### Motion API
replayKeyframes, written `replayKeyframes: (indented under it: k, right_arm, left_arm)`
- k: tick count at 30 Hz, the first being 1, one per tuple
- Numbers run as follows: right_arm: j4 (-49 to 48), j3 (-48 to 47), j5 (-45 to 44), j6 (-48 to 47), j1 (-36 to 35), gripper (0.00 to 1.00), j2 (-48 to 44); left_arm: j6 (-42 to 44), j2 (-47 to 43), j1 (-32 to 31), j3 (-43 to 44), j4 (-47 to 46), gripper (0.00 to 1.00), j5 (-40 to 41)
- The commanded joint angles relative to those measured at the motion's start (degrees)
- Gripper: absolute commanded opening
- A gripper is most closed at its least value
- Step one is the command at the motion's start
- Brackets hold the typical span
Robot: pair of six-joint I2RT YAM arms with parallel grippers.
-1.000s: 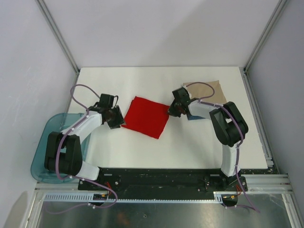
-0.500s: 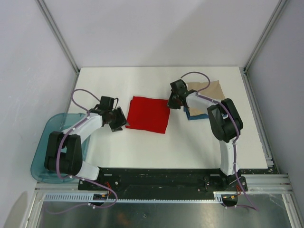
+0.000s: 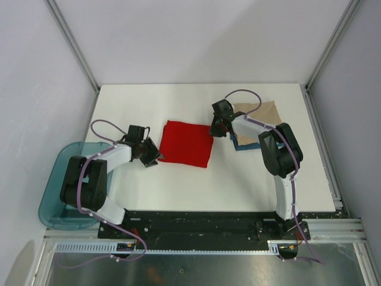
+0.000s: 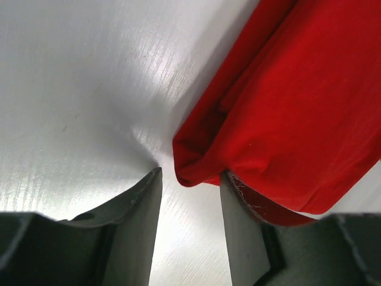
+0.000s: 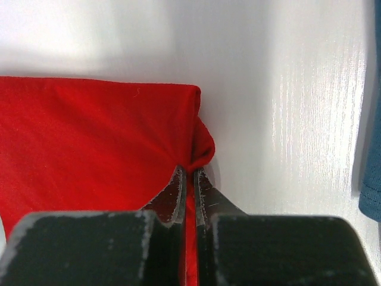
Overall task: Fold and stack the t-shirts
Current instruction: Put the neatly folded tshirt into the corner of the board with both arms
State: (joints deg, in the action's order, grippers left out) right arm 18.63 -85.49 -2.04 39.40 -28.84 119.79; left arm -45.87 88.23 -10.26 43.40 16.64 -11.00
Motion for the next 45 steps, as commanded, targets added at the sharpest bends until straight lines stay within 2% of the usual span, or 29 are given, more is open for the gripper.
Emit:
replayKeyframes:
  k: [1,11,14,18,24,40,43,45]
  right_arm:
    - [1.2,-2.8,-1.7,-1.6,-0.5,0.00,0.5]
    - [2.1,-4.2,-2.2,-2.1,-0.5,0.00,1.1]
    - [2.5,-4.5,-2.3,-2.2,-0.6,0.00,1.2]
    - [2.7,-4.8,-2.4,-2.2,-0.7,0.00,1.3]
    - [2.9,-4.9,-2.4,-2.3,-0.6,0.00,1.5]
    - [3.3,-5.1,-2.4,-2.3,-0.7,0.00,1.2]
    - [3.4,-5.1,-2.7,-2.5,-0.8,0.00,1.0]
    - [3.7,-5.1,-2.9,-2.7,-0.9,0.00,0.7]
  left_arm:
    - [-2.1,0.8,0.3,-1.5,-3.0,0.48,3.1]
    - [-2.6,-8.2,0.4,-3.4,-3.5,0.48,2.7]
    - [-2.7,-10.3,0.6,-3.9,-3.5,0.52,3.0]
    - [-3.3,-7.6,0.7,-3.5,-3.4,0.55,3.2]
    - [-4.6,-2.1,0.6,-1.6,-3.5,0.55,4.9]
    - [-7.6,0.4,-0.9,-0.8,-3.5,0.43,8.6]
    - [-8.3,1.2,-1.6,0.0,-3.5,0.37,9.0]
    - [-8.5,1.6,-2.0,0.6,-3.5,0.27,9.3]
